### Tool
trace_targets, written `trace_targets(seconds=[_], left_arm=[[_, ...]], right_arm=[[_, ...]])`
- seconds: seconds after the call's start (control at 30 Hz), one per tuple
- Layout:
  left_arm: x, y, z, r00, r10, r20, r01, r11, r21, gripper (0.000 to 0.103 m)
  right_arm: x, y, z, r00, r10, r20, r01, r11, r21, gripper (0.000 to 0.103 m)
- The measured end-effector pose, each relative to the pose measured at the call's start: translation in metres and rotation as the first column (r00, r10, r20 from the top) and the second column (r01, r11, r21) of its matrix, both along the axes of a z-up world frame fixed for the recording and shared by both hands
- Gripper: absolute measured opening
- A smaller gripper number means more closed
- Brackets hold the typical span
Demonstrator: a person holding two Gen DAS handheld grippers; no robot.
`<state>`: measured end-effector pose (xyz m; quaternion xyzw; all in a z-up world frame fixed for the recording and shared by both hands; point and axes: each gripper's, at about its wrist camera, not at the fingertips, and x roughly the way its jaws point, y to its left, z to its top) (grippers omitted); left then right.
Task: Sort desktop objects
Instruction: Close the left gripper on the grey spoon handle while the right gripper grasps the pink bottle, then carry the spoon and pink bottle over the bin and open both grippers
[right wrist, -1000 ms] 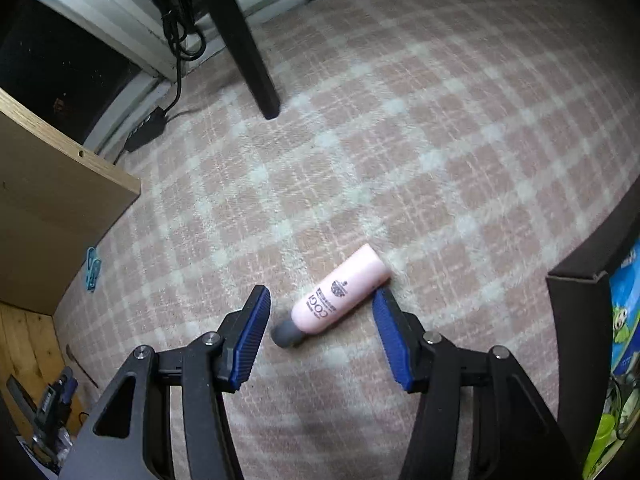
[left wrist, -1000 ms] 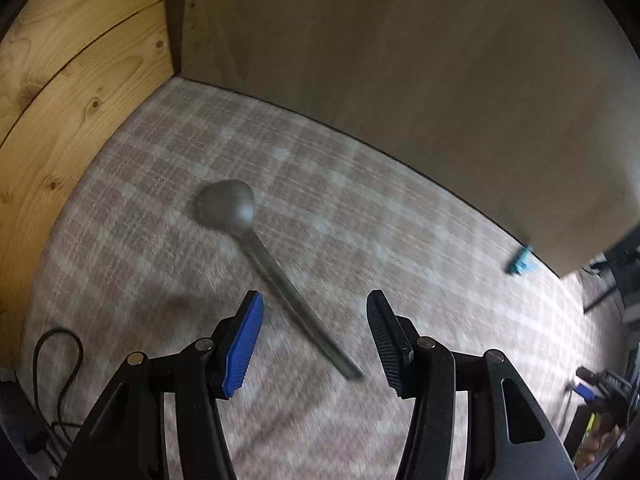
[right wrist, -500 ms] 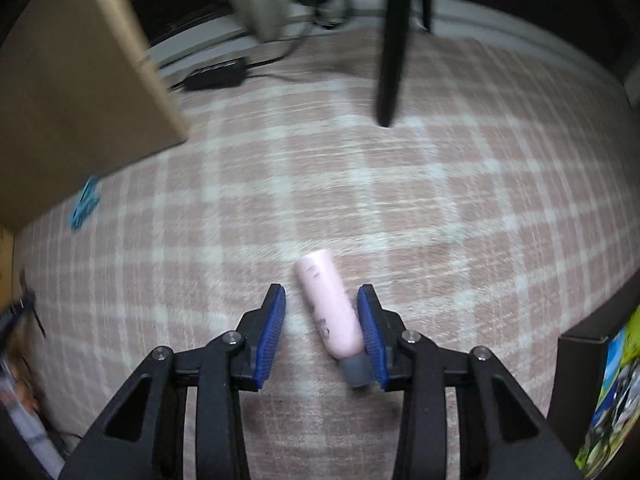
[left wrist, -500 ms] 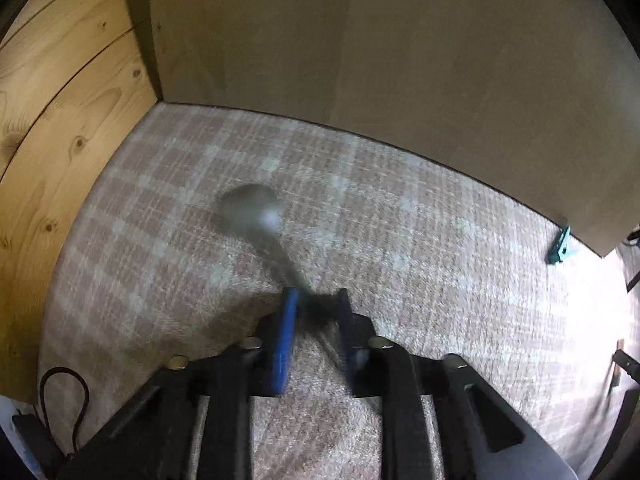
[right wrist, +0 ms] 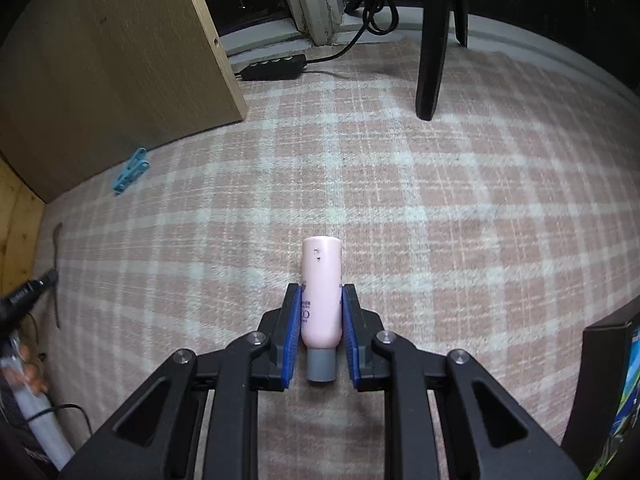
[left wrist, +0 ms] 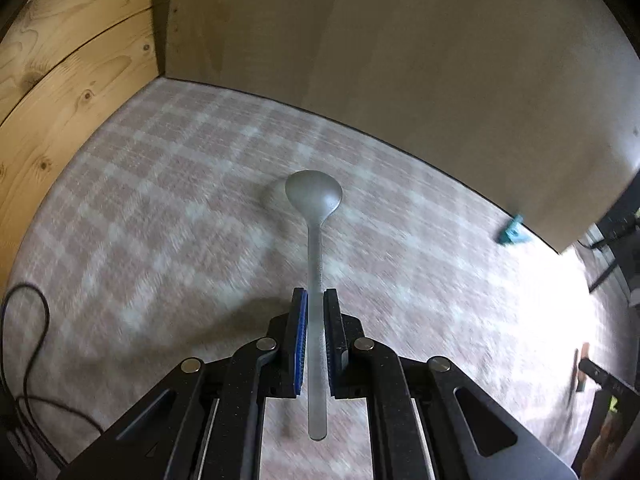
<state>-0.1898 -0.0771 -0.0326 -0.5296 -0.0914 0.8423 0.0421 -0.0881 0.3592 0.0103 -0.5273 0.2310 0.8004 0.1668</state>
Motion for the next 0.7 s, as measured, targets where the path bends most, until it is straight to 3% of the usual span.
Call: trace_targets(seconds=[0.17, 0.4, 0.47, 0.7], left_arm=[[0.024, 0.020, 0.017, 0.998, -0.060, -0.020, 0.060, 0.998, 0.024, 0.007], [0.052, 0.078, 0.054, 0.984, -0.169, -0.064, 0.172, 0.984, 0.043, 0.007], [0.068, 0.098, 0.066, 0.976, -0.204, -0.081, 0.208, 0.977, 0.043, 0.007], [0.113, 0.180, 0.093, 0.933, -0.342, -0.115, 0.349, 0.936, 0.051, 0.007]], right_arm=[[0.048, -0.008, 0.017, 0.999, 0.016, -0.041, -0.016, 1.000, -0.016, 0.019], [0.081, -0.014, 0.052, 0.995, 0.012, -0.095, -0.011, 1.000, 0.007, 0.019], [0.073, -0.008, 0.050, 0.995, 0.002, -0.103, 0.000, 1.000, 0.019, 0.019], [0.128, 0.021, 0.061, 0.989, -0.043, -0.141, 0.049, 0.998, 0.039, 0.019]])
